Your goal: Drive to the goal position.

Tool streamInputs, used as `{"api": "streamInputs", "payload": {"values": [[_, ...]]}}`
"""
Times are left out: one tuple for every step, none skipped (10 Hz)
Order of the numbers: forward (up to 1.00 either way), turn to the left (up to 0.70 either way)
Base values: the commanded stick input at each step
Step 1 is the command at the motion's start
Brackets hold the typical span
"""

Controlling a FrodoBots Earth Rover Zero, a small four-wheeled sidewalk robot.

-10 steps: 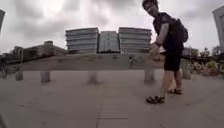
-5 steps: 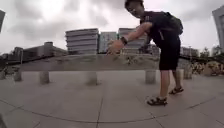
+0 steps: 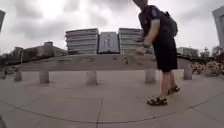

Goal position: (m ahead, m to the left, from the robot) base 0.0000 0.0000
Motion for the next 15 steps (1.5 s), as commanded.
{"api": "streamInputs", "payload": {"values": [[0.06,0.0],[0.06,0.0],[0.06,0.0],[0.06,0.0],[0.06,0.0],[0.04,0.0],[0.05,0.0],[0.06,0.0],[0.06,0.0],[0.06,0.0],[0.06,0.0],[0.06,0.0],[0.06,0.0],[0.05,0.0],[0.06,0.0]]}}
